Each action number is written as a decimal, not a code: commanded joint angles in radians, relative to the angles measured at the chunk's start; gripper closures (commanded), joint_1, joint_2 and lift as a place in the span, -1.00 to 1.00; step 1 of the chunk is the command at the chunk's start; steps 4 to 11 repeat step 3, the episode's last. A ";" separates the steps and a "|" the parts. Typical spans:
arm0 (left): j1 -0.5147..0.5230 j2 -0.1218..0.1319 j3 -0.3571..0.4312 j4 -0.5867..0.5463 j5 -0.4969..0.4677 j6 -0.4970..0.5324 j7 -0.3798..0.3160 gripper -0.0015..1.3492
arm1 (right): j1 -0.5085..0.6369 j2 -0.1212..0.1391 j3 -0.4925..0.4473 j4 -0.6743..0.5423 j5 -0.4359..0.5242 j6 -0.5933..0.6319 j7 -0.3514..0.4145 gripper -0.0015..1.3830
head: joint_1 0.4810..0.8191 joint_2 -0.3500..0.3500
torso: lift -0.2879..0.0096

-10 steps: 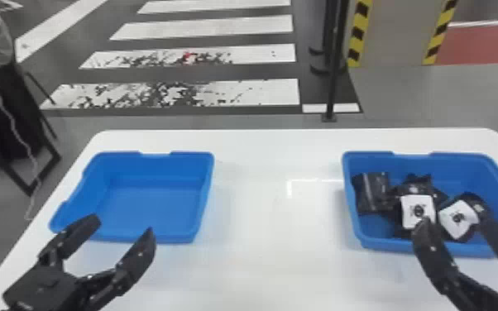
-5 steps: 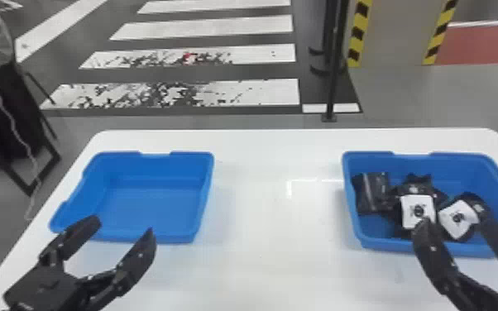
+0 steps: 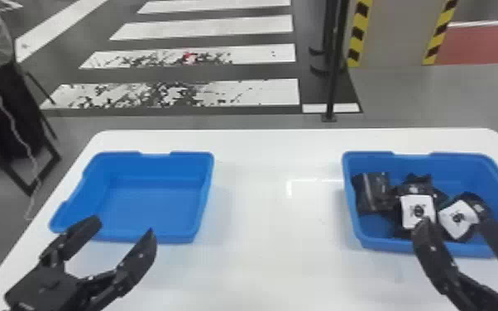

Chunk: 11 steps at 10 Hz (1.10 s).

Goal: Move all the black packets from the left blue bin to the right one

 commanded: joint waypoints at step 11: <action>0.000 0.000 0.000 0.000 0.002 0.000 0.000 -0.73 | 0.000 0.000 0.001 0.000 -0.003 0.000 0.001 -0.81 | 0.27 0.35 | -0.31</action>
